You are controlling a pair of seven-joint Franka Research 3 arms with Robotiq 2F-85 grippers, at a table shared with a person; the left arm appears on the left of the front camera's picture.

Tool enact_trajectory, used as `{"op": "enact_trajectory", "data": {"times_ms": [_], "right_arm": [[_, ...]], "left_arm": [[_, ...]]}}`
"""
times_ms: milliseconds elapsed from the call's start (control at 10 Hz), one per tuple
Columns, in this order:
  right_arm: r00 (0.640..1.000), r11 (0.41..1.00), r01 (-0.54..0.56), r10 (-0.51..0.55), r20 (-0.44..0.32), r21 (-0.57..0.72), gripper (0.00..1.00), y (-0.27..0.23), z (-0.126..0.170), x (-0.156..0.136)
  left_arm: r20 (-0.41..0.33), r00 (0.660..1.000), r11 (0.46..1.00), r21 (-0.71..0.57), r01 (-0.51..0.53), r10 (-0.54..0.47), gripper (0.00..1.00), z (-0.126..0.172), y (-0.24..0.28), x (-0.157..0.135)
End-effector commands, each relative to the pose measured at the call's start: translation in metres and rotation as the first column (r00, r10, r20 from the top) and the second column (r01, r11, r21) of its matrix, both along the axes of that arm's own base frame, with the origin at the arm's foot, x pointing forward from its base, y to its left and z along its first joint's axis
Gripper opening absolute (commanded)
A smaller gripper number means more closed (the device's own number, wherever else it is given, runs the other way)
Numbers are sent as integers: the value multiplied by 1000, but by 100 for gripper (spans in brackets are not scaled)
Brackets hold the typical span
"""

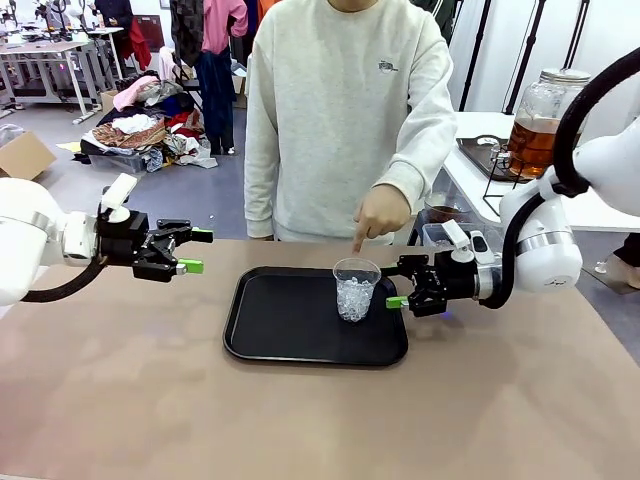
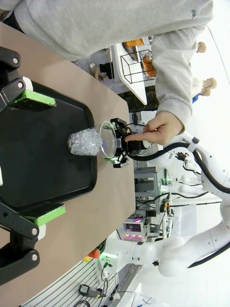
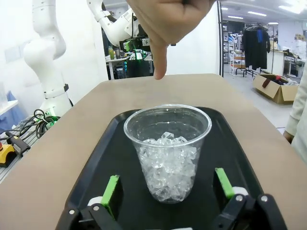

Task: Pour the drink into the iced cup.
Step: Pick up the iced cup indicated by the human and present it to them.

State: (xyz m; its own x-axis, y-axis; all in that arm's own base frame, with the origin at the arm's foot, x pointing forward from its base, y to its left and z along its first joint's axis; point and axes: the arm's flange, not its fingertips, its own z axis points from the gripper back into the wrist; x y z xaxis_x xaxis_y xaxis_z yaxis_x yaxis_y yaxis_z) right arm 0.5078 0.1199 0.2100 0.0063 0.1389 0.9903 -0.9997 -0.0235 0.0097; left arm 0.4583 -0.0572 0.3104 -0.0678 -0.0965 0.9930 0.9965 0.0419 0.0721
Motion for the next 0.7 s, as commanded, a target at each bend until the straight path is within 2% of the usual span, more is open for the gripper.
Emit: {"op": "enact_trajectory", "data": {"times_ms": [0,600], "right_arm": [[1000,999,8,-8,-1,31,100,11,-5,10],[999,999,1,2,-40,52,100,24,-13,14]], "left_arm": [[5,1000,1000,0,2,-2,100,1,-1,0],[5,1000,1000,0,2,-2,100,1,-1,0]]}}
